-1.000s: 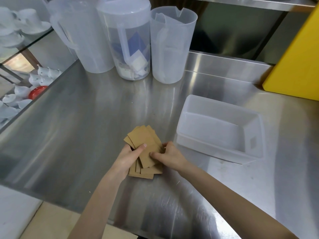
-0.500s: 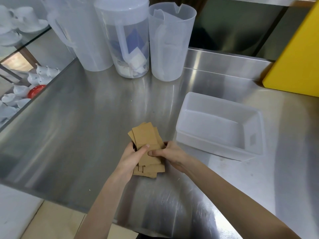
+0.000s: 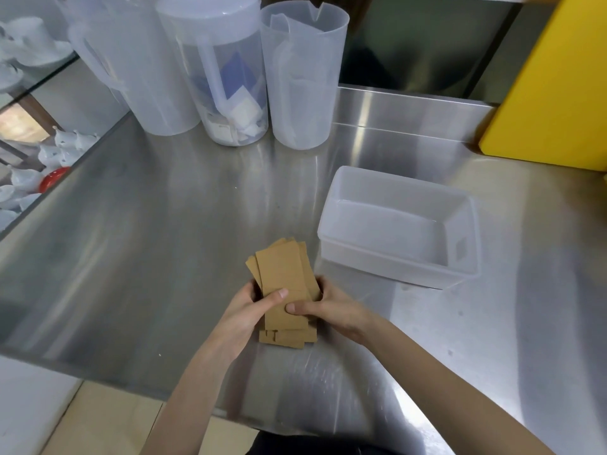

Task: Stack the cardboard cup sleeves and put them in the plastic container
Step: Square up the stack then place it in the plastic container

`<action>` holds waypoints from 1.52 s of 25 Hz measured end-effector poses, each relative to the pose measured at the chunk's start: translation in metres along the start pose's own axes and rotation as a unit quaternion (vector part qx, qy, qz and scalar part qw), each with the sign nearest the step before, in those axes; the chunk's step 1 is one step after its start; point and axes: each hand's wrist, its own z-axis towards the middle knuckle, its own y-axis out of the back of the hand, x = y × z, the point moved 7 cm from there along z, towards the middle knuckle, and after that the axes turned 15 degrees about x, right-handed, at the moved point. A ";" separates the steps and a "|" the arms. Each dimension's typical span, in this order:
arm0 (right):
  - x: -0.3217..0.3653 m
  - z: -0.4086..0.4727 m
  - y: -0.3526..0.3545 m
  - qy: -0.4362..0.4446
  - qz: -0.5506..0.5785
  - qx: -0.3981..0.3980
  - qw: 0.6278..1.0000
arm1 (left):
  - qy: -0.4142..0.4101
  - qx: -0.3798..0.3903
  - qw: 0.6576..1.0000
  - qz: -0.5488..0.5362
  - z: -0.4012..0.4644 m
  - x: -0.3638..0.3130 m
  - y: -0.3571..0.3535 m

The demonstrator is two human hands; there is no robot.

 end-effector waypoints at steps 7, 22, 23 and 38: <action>-0.010 -0.053 0.021 0.078 -0.038 -0.066 0.994 | 0.036 0.045 0.992 0.112 0.001 0.002 -0.034; -0.030 -0.106 0.063 0.182 -0.097 -0.155 0.966 | -0.022 0.125 0.963 0.239 0.027 0.000 -0.125; -0.033 -0.103 0.063 0.179 -0.095 -0.154 0.967 | -0.020 0.125 0.961 0.244 0.026 0.001 -0.124; -0.027 -0.101 0.063 0.193 -0.206 -0.208 0.937 | -0.056 0.146 0.935 0.320 0.035 -0.007 -0.130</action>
